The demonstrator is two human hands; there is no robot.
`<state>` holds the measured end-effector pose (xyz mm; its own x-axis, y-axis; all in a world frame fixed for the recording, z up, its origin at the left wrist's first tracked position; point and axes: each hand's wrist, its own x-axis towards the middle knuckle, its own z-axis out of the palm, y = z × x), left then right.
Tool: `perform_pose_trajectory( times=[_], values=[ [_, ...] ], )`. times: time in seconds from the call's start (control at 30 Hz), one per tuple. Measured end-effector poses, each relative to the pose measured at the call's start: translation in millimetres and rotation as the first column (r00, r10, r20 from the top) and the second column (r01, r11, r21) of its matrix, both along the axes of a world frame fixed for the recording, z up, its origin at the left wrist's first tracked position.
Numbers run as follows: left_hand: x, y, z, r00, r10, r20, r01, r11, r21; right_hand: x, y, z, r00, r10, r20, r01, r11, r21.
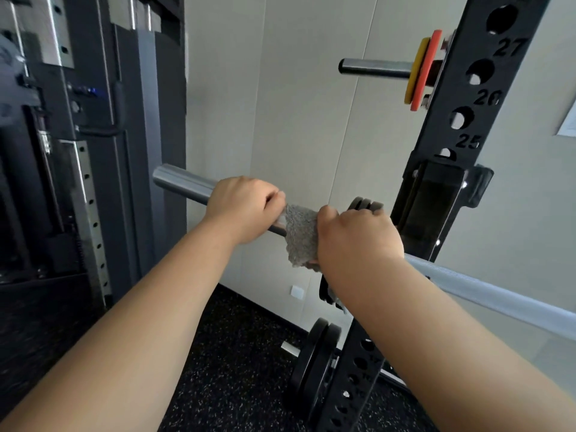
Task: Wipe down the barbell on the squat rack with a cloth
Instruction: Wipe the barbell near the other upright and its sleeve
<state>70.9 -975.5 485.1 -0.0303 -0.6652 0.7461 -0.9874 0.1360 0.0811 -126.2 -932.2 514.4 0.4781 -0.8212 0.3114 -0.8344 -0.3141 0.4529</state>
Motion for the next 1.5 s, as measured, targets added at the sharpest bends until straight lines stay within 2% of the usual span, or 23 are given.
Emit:
perform_pose_trajectory(
  times=[0.27, 0.43, 0.63, 0.77, 0.87, 0.93, 1.0, 1.07, 1.2, 1.27, 1.37, 1.43, 1.5],
  values=[
    [4, -6, -5, 1.0, -0.007, 0.0, 0.007, 0.998, -0.07, 0, -5, -1, 1.0, -0.008, 0.003, 0.008, 1.0, 0.025],
    [7, -9, -7, 1.0, 0.008, 0.008, -0.007, 0.998, -0.069, 11, -3, -2, 0.992, -0.104, 0.077, 0.102, 0.994, 0.029],
    [15, -8, -14, 0.994, -0.103, 0.04, 0.107, 0.986, -0.13, 41, 6, -23, 0.974, -0.133, 0.183, 0.159, 0.978, -0.138],
    [32, -5, -17, 0.954, -0.283, 0.102, 0.291, 0.954, -0.069, 22, 4, -35, 0.985, 0.015, 0.17, 0.032, 0.962, -0.271],
    [62, -2, -9, 0.945, -0.309, 0.11, 0.313, 0.949, -0.026, 22, 9, -20, 0.977, -0.12, 0.177, 0.149, 0.975, -0.162],
    [97, -8, -5, 0.964, -0.247, 0.103, 0.25, 0.968, -0.02, 32, 3, -5, 0.957, -0.214, 0.196, 0.238, 0.965, -0.107],
    [135, -17, -6, 0.978, -0.192, 0.082, 0.192, 0.981, 0.007, 50, -8, 1, 0.946, -0.248, 0.211, 0.26, 0.965, -0.03],
    [162, -25, -12, 0.978, -0.194, 0.081, 0.193, 0.981, 0.015, 74, -17, -2, 0.955, -0.19, 0.227, 0.206, 0.978, -0.046],
    [175, -35, -20, 0.962, -0.238, 0.136, 0.244, 0.969, -0.032, 105, -20, -13, 0.985, -0.107, 0.137, 0.13, 0.976, -0.173],
    [183, -39, -21, 0.968, -0.221, 0.121, 0.228, 0.972, -0.054, 96, -15, -12, 0.973, -0.15, 0.177, 0.175, 0.975, -0.135],
    [205, -47, -24, 0.987, -0.153, 0.052, 0.158, 0.98, -0.12, 80, -3, -5, 0.901, -0.328, 0.285, 0.358, 0.932, -0.059],
    [213, -52, -28, 0.989, -0.146, 0.009, 0.146, 0.978, -0.147, 82, -2, -3, 0.883, -0.399, 0.249, 0.421, 0.906, -0.039],
    [211, -55, -32, 0.986, -0.164, -0.009, 0.161, 0.975, -0.152, 96, -10, -4, 0.897, -0.386, 0.214, 0.404, 0.913, -0.048]
  ],
)
